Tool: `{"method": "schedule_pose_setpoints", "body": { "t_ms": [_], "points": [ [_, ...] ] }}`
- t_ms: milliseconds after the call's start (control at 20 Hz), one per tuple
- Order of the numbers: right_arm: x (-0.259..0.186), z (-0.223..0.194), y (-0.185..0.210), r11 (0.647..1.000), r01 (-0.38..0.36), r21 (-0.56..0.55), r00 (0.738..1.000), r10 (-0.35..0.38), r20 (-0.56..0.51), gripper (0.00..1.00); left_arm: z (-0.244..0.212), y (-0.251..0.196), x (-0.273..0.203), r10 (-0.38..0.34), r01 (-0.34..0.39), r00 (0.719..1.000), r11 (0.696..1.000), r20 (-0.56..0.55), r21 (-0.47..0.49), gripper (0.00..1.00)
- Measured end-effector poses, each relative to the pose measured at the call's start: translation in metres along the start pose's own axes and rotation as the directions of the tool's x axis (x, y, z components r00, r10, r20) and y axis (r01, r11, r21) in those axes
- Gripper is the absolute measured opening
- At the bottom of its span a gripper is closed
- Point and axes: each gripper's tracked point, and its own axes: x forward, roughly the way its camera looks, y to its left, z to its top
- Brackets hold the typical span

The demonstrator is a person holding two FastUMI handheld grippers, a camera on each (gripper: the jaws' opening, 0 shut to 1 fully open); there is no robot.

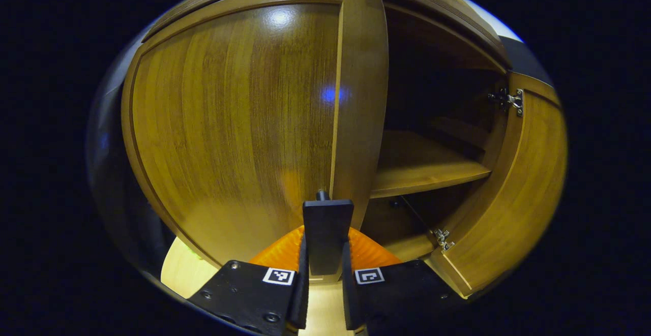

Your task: Open the right door of the double-door shoe cabinet with the right hand, and open the left door with the left hand.

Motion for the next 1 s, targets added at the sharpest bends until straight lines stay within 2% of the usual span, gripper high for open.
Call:
{"method": "schedule_pose_setpoints", "body": {
  "t_ms": [50,100,150,200,450,500,550,600,650,700,850,900,950,1000],
  "points": [
    [0.004,-0.001,0.003,1.000,-0.015,0.001,1.000,0.015,-0.003,0.46,0.001,0.000,0.000,-0.001,0.001,1.000,1.000,0.008,-0.002,0.29],
    [0.007,-0.001,0.007,1.000,-0.030,0.001,1.000,0.030,-0.005,0.51,0.002,0.000,0.000,-0.002,0.002,1.000,1.000,0.012,-0.001,0.29],
    [0.009,-0.004,0.010,0.999,-0.047,-0.001,0.999,0.047,-0.007,0.46,0.003,0.000,0.000,-0.002,0.002,1.000,1.000,0.014,0.000,0.29],
    [0.010,-0.005,0.013,0.998,-0.064,-0.003,0.998,0.064,-0.008,0.46,0.003,0.000,0.001,-0.004,0.004,1.000,1.000,0.017,-0.003,0.31],
    [0.017,-0.011,0.037,0.986,-0.164,-0.010,0.986,0.164,-0.020,0.46,0.005,0.001,0.003,-0.003,0.004,0.999,1.000,0.041,-0.013,0.27],
    [0.019,-0.011,0.043,0.983,-0.185,-0.011,0.983,0.185,-0.022,0.42,0.005,0.000,0.003,-0.005,0.006,0.999,1.000,0.046,-0.021,0.29],
    [0.021,-0.012,0.048,0.979,-0.206,-0.014,0.978,0.205,-0.023,0.42,0.005,-0.001,0.003,-0.003,0.004,0.999,1.000,0.049,-0.029,0.29],
    [0.024,-0.011,0.054,0.974,-0.226,-0.017,0.974,0.226,-0.024,0.46,0.005,0.000,0.004,0.002,-0.001,0.999,0.999,0.049,-0.032,0.28],
    [0.026,-0.013,0.060,0.969,-0.247,-0.019,0.969,0.247,-0.027,0.42,0.006,0.001,0.003,0.011,-0.009,0.999,0.999,0.052,-0.034,0.29],
    [0.027,-0.013,0.066,0.963,-0.269,-0.019,0.963,0.269,-0.028,0.46,0.006,0.002,0.004,0.021,-0.019,0.998,0.999,0.054,-0.037,0.27],
    [0.029,-0.015,0.084,0.942,-0.335,-0.019,0.942,0.334,-0.032,0.46,0.009,0.004,0.005,0.050,-0.046,0.997,0.997,0.058,-0.060,0.28],
    [0.029,-0.015,0.091,0.934,-0.356,-0.018,0.934,0.355,-0.033,0.42,0.010,0.004,0.005,0.057,-0.054,0.997,0.996,0.059,-0.065,0.28],
    [0.030,-0.016,0.098,0.926,-0.378,-0.015,0.925,0.377,-0.037,0.42,0.011,0.005,0.005,0.065,-0.061,0.996,0.996,0.060,-0.067,0.28],
    [0.030,-0.018,0.106,0.916,-0.400,-0.010,0.916,0.400,-0.043,0.46,0.013,0.006,0.005,0.074,-0.070,0.995,0.995,0.063,-0.069,0.28]
  ]
}}
